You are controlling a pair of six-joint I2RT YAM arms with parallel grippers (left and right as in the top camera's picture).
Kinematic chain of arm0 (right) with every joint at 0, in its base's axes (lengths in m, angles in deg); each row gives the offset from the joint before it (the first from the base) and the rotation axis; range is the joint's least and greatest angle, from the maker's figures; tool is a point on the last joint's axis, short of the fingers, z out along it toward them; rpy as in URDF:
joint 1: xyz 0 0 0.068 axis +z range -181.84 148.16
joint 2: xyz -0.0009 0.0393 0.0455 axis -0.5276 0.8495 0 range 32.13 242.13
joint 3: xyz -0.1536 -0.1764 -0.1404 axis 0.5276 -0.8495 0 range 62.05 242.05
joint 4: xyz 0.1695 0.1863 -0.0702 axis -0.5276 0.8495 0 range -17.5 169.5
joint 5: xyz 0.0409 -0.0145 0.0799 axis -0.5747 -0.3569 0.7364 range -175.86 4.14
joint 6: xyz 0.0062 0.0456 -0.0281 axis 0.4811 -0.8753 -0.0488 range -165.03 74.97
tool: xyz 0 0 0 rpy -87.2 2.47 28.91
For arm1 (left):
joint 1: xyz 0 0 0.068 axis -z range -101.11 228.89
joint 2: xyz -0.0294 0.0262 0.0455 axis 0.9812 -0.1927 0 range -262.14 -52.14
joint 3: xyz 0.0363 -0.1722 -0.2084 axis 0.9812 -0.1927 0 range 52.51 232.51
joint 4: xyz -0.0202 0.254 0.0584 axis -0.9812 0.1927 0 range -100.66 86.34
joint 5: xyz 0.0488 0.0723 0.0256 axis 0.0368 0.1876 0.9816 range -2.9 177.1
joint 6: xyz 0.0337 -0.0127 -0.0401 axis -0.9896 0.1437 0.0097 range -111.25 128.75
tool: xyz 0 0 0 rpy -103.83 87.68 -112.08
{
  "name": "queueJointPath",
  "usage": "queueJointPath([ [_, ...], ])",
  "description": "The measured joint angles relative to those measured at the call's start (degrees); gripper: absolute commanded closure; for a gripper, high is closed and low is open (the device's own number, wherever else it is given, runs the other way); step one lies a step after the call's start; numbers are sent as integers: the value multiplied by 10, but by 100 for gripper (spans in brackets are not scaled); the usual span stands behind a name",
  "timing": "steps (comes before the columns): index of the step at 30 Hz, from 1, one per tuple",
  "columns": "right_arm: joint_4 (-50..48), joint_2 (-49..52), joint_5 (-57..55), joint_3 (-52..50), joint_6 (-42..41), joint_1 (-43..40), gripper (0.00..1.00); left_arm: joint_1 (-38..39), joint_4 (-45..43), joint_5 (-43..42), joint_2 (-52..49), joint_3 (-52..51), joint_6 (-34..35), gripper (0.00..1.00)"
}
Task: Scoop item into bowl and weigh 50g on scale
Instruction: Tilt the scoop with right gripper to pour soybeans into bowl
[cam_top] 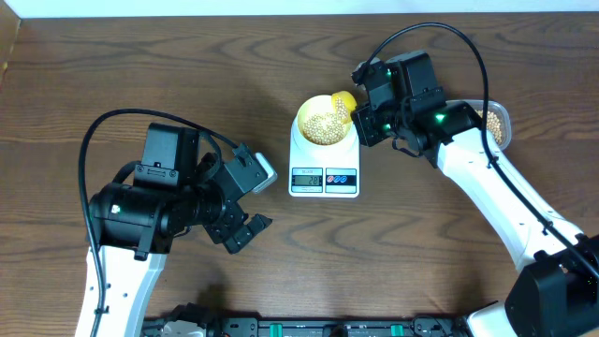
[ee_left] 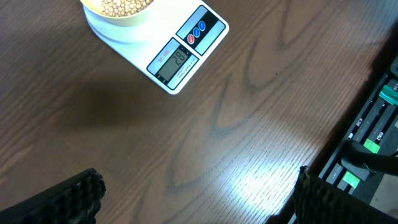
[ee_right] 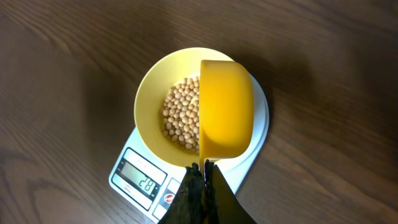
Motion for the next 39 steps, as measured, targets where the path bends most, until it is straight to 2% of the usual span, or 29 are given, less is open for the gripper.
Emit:
queueJointPath([
  [16,0,-7,-55,0,62,39,99,0,0,0,0,0,0,1],
  [39,0,-7,-92,5,115,55,99,0,0,0,0,0,0,1],
])
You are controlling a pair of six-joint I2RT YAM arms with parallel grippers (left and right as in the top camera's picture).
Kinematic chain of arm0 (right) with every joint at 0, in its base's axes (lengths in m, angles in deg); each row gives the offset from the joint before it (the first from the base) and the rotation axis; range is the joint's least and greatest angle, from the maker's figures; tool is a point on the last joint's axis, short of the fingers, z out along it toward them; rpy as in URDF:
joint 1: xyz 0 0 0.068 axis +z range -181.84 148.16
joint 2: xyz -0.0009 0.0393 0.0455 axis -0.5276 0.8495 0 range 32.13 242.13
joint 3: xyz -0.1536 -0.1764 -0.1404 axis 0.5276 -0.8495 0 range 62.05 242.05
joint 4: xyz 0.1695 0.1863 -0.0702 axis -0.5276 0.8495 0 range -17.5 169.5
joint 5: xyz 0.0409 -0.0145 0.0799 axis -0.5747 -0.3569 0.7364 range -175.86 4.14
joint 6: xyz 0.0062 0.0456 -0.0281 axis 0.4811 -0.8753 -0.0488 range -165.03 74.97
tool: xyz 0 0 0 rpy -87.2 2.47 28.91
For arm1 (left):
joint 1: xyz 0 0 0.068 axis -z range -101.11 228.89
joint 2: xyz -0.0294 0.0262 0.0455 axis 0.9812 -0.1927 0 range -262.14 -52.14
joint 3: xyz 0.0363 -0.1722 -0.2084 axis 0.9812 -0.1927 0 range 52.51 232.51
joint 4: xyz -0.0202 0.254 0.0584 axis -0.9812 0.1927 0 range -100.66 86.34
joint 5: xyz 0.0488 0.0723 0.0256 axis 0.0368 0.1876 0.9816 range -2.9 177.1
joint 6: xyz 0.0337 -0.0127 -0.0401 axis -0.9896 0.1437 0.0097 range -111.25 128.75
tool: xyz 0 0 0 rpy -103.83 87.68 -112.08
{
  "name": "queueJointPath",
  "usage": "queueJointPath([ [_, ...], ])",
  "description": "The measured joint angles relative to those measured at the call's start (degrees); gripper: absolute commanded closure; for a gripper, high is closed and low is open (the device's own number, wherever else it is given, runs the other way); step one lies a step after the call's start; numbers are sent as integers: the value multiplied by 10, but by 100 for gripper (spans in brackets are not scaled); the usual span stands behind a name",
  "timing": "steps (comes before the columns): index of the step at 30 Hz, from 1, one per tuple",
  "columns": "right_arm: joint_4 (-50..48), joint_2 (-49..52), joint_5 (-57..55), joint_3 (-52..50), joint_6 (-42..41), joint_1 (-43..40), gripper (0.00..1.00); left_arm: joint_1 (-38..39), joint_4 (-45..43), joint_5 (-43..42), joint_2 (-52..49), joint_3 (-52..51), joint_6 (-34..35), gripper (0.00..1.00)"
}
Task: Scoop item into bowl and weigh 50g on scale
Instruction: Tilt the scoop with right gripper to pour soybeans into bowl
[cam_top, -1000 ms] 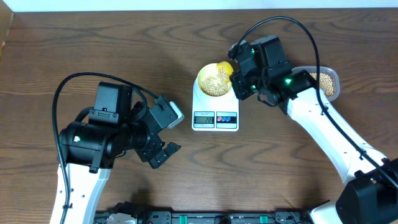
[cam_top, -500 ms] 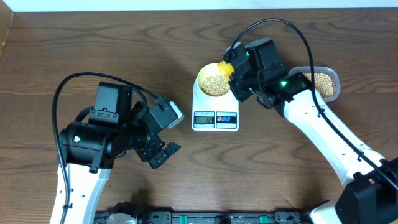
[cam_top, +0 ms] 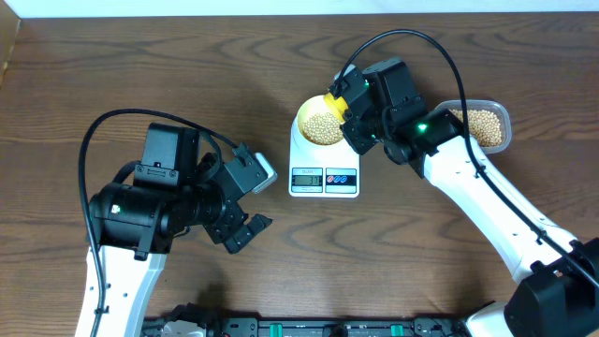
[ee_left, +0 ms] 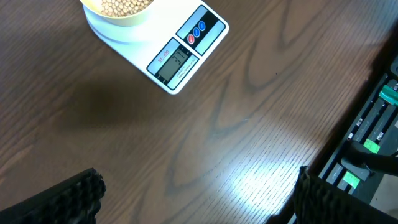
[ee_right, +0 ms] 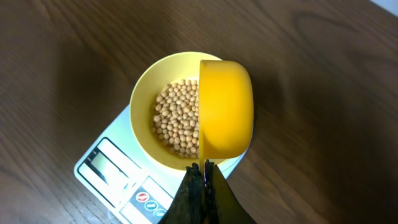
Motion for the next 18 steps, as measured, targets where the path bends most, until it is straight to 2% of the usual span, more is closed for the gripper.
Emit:
queueJointPath([
  [11,0,-2,-18,0,14,12,99,0,0,0,0,0,0,1],
  [18,1,-39,-21,0,2,-8,99,0,0,0,0,0,0,1],
])
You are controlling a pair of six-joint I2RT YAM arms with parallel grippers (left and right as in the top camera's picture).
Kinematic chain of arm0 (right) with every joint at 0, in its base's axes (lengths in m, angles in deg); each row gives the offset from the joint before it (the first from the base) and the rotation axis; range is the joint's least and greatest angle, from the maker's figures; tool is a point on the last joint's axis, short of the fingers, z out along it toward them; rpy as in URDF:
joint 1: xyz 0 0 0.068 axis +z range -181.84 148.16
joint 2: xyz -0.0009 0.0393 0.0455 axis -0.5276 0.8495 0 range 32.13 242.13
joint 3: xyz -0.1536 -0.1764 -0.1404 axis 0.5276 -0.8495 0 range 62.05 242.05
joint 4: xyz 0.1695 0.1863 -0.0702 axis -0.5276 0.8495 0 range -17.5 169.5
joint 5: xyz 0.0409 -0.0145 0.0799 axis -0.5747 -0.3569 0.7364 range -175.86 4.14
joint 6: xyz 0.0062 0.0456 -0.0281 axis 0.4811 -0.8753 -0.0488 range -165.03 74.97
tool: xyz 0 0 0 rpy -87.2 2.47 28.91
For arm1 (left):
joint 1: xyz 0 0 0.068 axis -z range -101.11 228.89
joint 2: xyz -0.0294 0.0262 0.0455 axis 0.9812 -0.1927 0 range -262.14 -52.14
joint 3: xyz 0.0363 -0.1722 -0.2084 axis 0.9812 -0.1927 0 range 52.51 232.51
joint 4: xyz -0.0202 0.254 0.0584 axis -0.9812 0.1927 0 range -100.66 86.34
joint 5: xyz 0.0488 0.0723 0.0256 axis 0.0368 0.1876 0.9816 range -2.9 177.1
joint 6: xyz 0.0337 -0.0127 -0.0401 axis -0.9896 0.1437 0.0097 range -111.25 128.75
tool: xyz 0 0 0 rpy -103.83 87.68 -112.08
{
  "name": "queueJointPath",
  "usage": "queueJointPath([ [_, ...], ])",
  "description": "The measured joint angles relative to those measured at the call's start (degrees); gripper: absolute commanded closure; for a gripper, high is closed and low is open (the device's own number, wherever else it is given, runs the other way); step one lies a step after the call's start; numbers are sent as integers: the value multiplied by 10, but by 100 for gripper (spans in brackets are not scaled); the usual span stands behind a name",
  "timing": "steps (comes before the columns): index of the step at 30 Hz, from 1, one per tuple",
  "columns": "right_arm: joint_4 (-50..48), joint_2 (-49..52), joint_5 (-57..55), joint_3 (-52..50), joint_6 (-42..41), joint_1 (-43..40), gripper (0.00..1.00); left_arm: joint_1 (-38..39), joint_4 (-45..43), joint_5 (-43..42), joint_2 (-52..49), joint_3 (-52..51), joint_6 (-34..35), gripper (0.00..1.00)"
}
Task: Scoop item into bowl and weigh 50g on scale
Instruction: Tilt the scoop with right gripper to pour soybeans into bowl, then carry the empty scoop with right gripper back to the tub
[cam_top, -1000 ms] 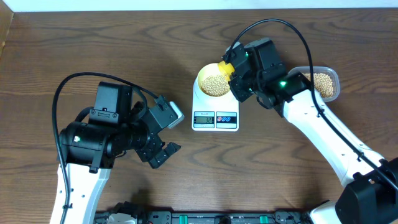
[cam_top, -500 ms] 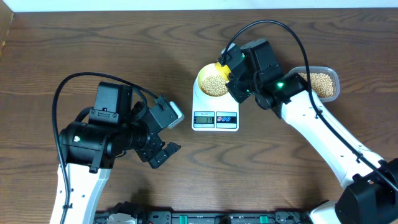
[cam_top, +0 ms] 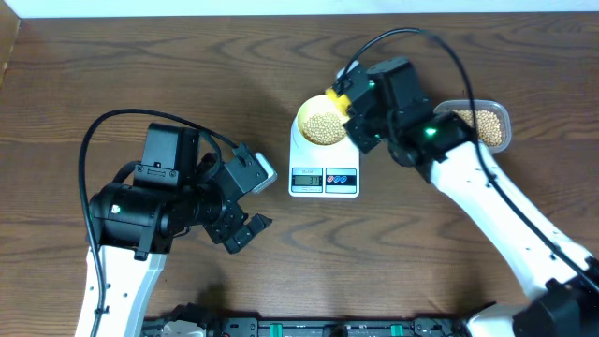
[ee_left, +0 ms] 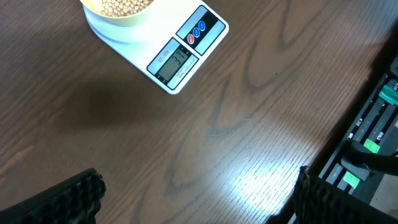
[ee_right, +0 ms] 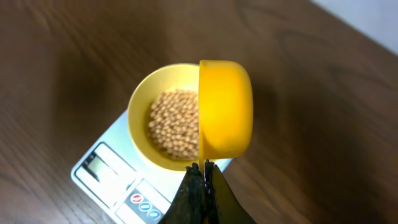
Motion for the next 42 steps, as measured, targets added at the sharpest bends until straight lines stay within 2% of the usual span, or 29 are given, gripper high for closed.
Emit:
queueJointPath([
  [8,57,-60,-17,6,-3,-108,99,0,0,0,0,0,0,1],
  [13,126,-63,-92,8,28,-180,99,0,0,0,0,0,0,1],
  [16,136,-62,-130,8,47,-200,99,0,0,0,0,0,0,1],
  [29,150,15,-191,8,62,-233,99,0,0,0,0,0,0,1],
  [42,150,56,-196,8,58,-236,99,0,0,0,0,0,0,1],
])
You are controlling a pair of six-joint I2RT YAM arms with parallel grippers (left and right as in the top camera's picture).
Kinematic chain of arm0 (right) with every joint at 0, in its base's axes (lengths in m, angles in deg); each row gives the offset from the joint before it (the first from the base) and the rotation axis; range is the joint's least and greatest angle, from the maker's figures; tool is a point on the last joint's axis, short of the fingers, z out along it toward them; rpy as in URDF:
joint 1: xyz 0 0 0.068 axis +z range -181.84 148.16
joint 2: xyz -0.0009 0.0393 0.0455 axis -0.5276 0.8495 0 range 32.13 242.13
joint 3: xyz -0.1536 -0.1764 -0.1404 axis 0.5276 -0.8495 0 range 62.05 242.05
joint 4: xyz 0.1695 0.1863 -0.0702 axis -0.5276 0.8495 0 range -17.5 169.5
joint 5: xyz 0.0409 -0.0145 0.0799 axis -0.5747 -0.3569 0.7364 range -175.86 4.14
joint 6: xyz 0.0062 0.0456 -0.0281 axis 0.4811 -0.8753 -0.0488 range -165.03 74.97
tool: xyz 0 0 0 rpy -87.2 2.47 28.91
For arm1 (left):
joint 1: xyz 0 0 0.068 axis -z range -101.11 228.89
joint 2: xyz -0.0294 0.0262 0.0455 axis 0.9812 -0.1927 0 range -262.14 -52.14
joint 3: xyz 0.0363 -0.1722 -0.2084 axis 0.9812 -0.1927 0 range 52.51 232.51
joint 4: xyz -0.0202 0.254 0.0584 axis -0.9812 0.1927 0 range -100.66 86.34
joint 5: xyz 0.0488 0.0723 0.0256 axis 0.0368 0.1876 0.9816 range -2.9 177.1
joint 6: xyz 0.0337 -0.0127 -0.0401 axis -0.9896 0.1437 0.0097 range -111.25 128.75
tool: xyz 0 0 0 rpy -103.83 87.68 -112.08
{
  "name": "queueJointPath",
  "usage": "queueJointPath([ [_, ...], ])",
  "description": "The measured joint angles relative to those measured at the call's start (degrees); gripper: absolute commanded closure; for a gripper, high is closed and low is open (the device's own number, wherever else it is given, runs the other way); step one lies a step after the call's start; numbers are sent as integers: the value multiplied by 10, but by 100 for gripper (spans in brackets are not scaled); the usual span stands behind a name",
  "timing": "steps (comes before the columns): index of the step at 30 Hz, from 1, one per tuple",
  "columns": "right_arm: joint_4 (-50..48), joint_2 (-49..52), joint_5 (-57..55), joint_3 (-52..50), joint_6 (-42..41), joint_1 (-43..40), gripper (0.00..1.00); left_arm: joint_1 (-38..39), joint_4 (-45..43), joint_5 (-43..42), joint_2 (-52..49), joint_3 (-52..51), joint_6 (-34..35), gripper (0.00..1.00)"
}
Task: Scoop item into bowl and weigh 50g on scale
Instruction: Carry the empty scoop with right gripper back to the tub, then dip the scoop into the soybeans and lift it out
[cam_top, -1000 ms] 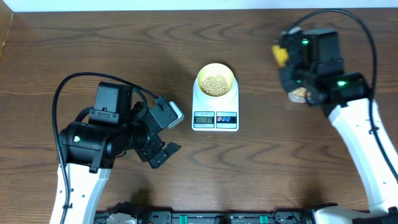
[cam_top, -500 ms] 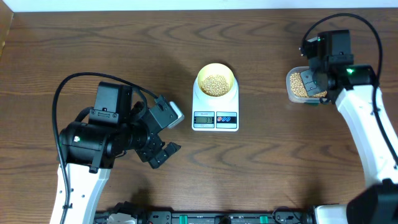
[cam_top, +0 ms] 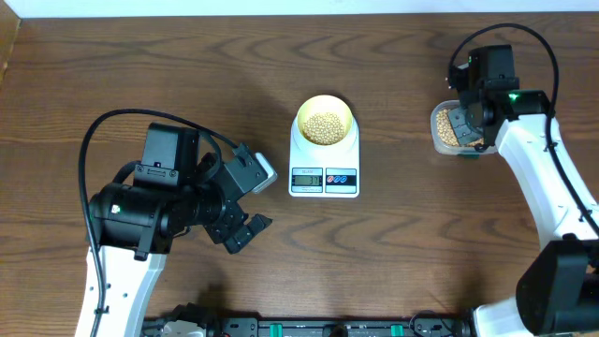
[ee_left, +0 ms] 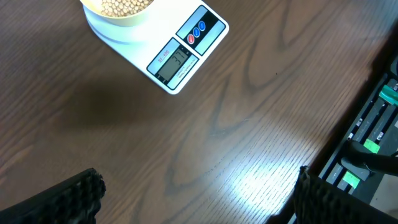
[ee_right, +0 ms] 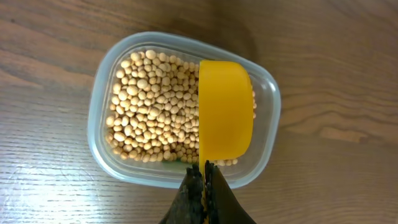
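Observation:
A yellow bowl (cam_top: 325, 121) part full of soybeans sits on the white scale (cam_top: 324, 170), whose display (ee_left: 173, 60) is too small to read. At the right, my right gripper (ee_right: 203, 176) is shut on the handle of a yellow scoop (ee_right: 225, 112), which hangs on edge over a clear tub of soybeans (ee_right: 155, 106). In the overhead view the tub (cam_top: 443, 128) shows partly under that arm. My left gripper (cam_top: 247, 230) is open low over bare table at the left, its fingers (ee_left: 68, 196) wide apart.
Brown wooden table (cam_top: 187, 75) all round. A black rail with cables (ee_left: 373, 130) runs along the near table edge. The left arm's body (cam_top: 150, 206) stands left of the scale.
My right gripper has moved with the scoop from over the bowl on the scale to the right, over the tub of soybeans. The left arm has not moved.
The scoop was held tipped on edge over the bowl, with the scale reading about 28. At the following two moments it stayed over the bowl, a little higher. Now it hangs over the bean tub at the right. My left gripper stayed open and still.

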Motion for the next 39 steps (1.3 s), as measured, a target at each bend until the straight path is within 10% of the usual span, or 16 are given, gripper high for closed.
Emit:
queueJointPath([
  [39,49,38,444,0,-158,-234,99,0,0,0,0,0,0,1],
])
